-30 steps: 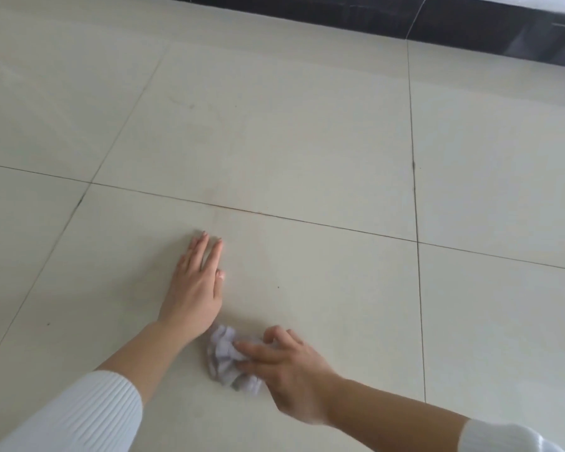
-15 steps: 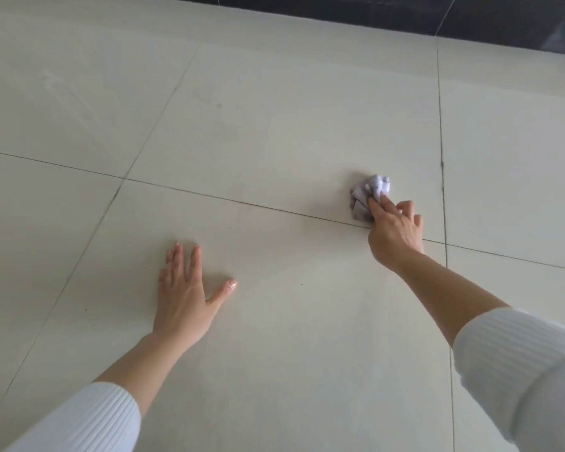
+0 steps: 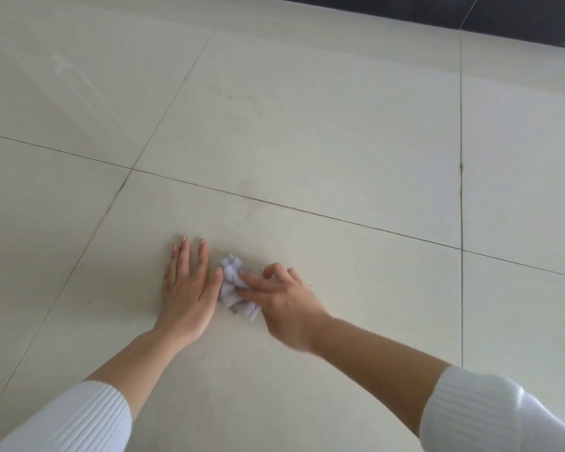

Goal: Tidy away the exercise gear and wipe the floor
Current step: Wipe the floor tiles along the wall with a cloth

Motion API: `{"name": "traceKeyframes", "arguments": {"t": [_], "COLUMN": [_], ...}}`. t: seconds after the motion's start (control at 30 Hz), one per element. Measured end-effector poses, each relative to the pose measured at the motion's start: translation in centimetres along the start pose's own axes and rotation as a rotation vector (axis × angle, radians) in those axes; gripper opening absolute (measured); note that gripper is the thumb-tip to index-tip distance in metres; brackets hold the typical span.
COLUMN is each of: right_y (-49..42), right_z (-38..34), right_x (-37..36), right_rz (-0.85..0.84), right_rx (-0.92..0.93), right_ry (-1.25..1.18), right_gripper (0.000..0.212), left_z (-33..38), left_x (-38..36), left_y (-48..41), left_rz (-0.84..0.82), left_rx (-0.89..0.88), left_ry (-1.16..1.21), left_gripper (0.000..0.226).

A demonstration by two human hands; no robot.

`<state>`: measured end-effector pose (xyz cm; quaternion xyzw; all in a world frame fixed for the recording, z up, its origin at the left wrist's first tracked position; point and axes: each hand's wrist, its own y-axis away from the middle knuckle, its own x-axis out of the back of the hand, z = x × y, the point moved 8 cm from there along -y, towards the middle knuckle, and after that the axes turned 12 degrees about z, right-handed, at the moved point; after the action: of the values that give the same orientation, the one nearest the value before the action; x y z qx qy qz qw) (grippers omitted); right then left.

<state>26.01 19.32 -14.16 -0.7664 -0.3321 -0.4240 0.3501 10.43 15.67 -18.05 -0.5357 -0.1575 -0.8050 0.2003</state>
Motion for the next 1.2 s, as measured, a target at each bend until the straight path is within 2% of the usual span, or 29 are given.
{"name": "traceKeyframes", "arguments": {"t": [0.07, 0.17, 0.23, 0.27, 0.3, 0.37, 0.43, 0.47, 0.53, 0.6, 0.67, 0.73, 0.87, 0.93, 1.0, 1.1, 1.2], "right_y": [2.2, 4.1, 3.6, 3.0, 2.2, 2.2, 4.4, 5.8, 7.3, 7.1, 6.3, 5.8, 8.6, 9.9, 10.1, 9.0, 7.0], "right_z": [-1.9, -2.9, -1.0, 1.3, 4.2, 11.0, 16.6, 18.3, 19.2, 17.6, 13.5, 7.0, -6.3, -9.1, -9.0, -5.4, 1.3], "right_x": [-0.3, 0.3, 1.3, 2.1, 3.3, 6.8, 9.7, 10.7, 11.5, 10.4, 7.4, 3.6, -1.0, -1.4, -1.3, 0.3, 3.2], "right_rz": [-0.067, -0.178, -0.178, -0.123, -0.03, 0.172, 0.279, 0.292, 0.293, 0.337, 0.299, 0.179, -0.098, -0.238, -0.31, -0.244, -0.071], "right_rx": [0.124, 0.325, 0.334, 0.252, 0.092, -0.367, -0.727, -0.838, -0.919, -0.872, -0.724, -0.483, -0.003, 0.152, 0.267, 0.271, 0.049], "right_ry": [-0.038, -0.079, -0.041, -0.005, 0.017, 0.028, 0.082, 0.116, 0.193, 0.209, 0.17, 0.088, -0.138, -0.23, -0.276, -0.246, -0.091], "right_gripper": [0.048, 0.054, 0.058, 0.057, 0.06, 0.065, 0.062, 0.063, 0.066, 0.068, 0.076, 0.078, 0.053, 0.047, 0.048, 0.054, 0.061], "left_z": [0.0, 0.3, 0.4, 0.4, 0.5, 0.7, 0.8, 0.9, 1.0, 1.0, 1.0, 1.1, 1.6, 1.9, 2.1, 1.9, 0.9], "left_x": [0.1, 0.0, 0.1, 0.1, 0.1, 0.2, 0.4, 0.4, 0.3, 0.3, 0.2, 0.3, 0.7, 0.7, 0.7, 1.4, 3.0], "left_y": [0.1, 0.3, 0.3, 0.3, 0.4, 0.5, 0.7, 0.8, 0.9, 0.9, 0.9, 0.9, 1.1, 1.3, 1.7, 2.2, 1.9], "left_rz": [-0.015, -0.033, -0.034, -0.041, -0.054, -0.071, -0.076, -0.078, -0.084, -0.084, -0.085, -0.083, -0.074, -0.089, -0.142, -0.284, -0.435], "left_rx": [-0.005, -0.035, -0.037, -0.034, -0.032, -0.028, -0.032, -0.034, -0.031, -0.019, -0.013, -0.019, -0.044, -0.03, -0.019, -0.093, -0.221], "left_ry": [-0.005, -0.072, -0.113, -0.127, -0.137, -0.142, -0.149, -0.153, -0.16, -0.166, -0.177, -0.188, -0.214, -0.22, -0.231, -0.352, -0.542], "left_gripper": [0.084, 0.085, 0.081, 0.075, 0.07, 0.068, 0.068, 0.068, 0.068, 0.068, 0.067, 0.066, 0.066, 0.066, 0.067, 0.068, 0.066]}}
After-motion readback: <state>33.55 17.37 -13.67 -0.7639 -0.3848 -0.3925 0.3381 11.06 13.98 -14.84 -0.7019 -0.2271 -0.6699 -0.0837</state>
